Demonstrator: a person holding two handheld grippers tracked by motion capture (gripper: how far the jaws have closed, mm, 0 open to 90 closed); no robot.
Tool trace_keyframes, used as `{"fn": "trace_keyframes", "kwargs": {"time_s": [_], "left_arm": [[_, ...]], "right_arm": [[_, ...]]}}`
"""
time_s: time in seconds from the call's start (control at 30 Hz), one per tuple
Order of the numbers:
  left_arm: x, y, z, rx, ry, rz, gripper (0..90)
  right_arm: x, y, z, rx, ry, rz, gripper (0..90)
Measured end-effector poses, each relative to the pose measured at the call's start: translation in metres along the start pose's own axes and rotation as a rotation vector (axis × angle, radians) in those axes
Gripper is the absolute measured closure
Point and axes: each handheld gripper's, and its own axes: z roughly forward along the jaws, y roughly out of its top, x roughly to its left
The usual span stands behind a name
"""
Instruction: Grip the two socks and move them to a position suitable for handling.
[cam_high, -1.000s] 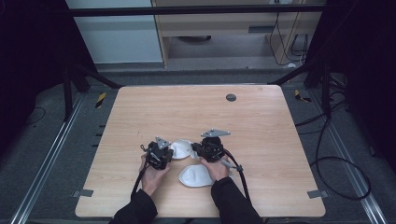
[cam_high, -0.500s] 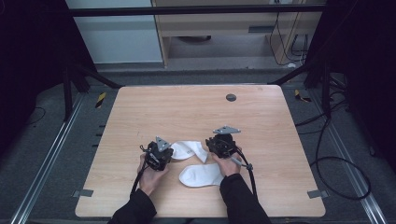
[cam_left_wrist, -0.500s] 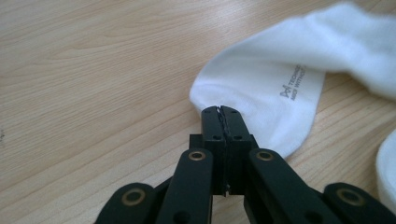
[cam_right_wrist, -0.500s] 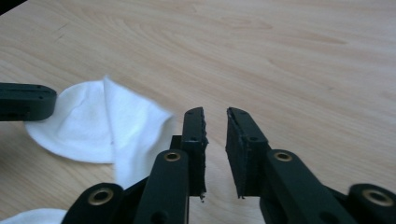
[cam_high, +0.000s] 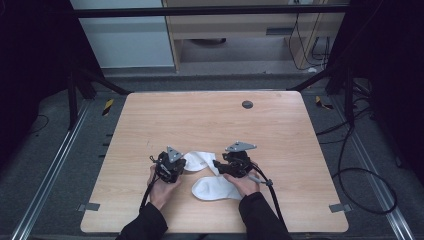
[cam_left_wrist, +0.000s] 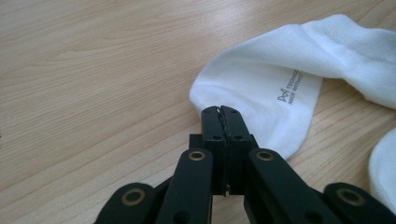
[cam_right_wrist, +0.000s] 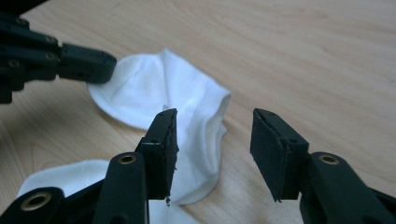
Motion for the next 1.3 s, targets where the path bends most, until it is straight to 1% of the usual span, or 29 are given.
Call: {"fn": "trace_keyframes", "kwargs": {"time_s": [0.03, 0.13, 0.2, 0.23, 0.27, 0.3, 0.33, 0.4, 0.47, 0.53, 0.57, 0.6, 0.67, 0.7, 0.77, 0.8, 0.9, 1.0, 1.07, 1.13, 1.2, 1.3], "left_arm": [[0.000, 0.000, 0.000, 0.000, 0.000, -0.001, 89.5], [0.000, 0.000, 0.000, -0.004, -0.002, -0.003, 89.6], [0.000, 0.000, 0.000, -0.002, -0.002, -0.003, 89.5], [0.000, 0.000, 0.000, -0.001, -0.004, -0.004, 89.5], [0.000, 0.000, 0.000, -0.003, -0.006, -0.005, 89.6], [0.001, 0.000, 0.000, -0.004, -0.007, -0.006, 89.6], [0.001, 0.000, -0.001, -0.005, -0.010, -0.006, 89.6], [0.002, 0.001, -0.001, -0.007, -0.012, -0.003, 89.6], [0.003, 0.002, -0.001, -0.003, -0.016, 0.003, 89.6], [0.003, 0.003, 0.000, -0.001, -0.021, 0.015, 89.6], [0.003, 0.004, 0.000, 0.002, -0.024, 0.024, 89.6], [0.003, 0.005, 0.001, 0.003, -0.025, 0.038, 89.6], [0.002, 0.008, 0.005, 0.008, -0.030, 0.052, 89.6], [0.002, 0.009, 0.006, 0.010, -0.029, 0.058, 89.6], [0.002, 0.011, 0.010, 0.014, -0.023, 0.075, 89.5], [0.002, 0.011, 0.012, 0.012, -0.022, 0.077, 89.5], [0.000, 0.012, 0.020, 0.023, -0.020, 0.080, 89.3], [-0.003, 0.013, 0.023, 0.010, -0.023, 0.083, 88.2], [-0.004, 0.014, 0.023, 0.000, -0.019, 0.080, 82.7], [-0.002, 0.015, 0.022, -0.013, -0.018, 0.064, 72.6], [0.000, 0.016, 0.018, -0.028, -0.018, 0.041, 63.3], [0.003, 0.018, 0.010, -0.052, -0.018, 0.013, 57.7]], "right_arm": [[0.001, -0.002, 0.002, 0.009, 0.002, -0.002, 52.4], [0.003, -0.006, 0.008, 0.046, 0.014, -0.003, 59.4], [0.003, -0.008, 0.009, 0.068, 0.028, 0.000, 68.8], [0.003, -0.008, 0.009, 0.079, 0.033, 0.008, 76.0], [0.003, -0.008, 0.008, 0.076, 0.042, 0.012, 81.9], [0.003, -0.007, 0.006, 0.070, 0.049, 0.020, 85.2], [0.002, -0.006, 0.003, 0.056, 0.053, 0.020, 85.8], [0.000, -0.003, -0.003, 0.029, 0.055, 0.025, 86.1], [-0.005, 0.001, -0.010, 0.008, 0.040, 0.036, 85.9], [-0.013, 0.004, -0.014, -0.006, 0.013, 0.050, 85.7], [-0.017, 0.005, -0.015, -0.002, 0.002, 0.067, 85.7], [-0.020, 0.006, -0.015, 0.003, -0.007, 0.073, 85.7], [-0.028, 0.007, -0.013, 0.022, -0.038, 0.067, 85.6], [-0.033, 0.006, -0.009, 0.037, -0.068, 0.059, 85.5], [-0.037, 0.005, -0.005, 0.053, -0.092, 0.052, 85.4], [-0.040, 0.004, -0.003, 0.062, -0.105, 0.045, 85.1], [-0.045, 0.001, 0.001, 0.075, -0.124, 0.041, 84.3], [-0.047, -0.001, 0.004, 0.089, -0.139, 0.039, 81.4], [-0.048, -0.002, 0.005, 0.092, -0.144, 0.037, 77.2], [-0.049, -0.002, 0.004, 0.087, -0.148, 0.036, 73.4], [-0.050, -0.001, 0.000, 0.071, -0.145, 0.048, 70.2], [-0.052, 0.002, -0.010, 0.033, -0.137, 0.064, 66.7]]}}
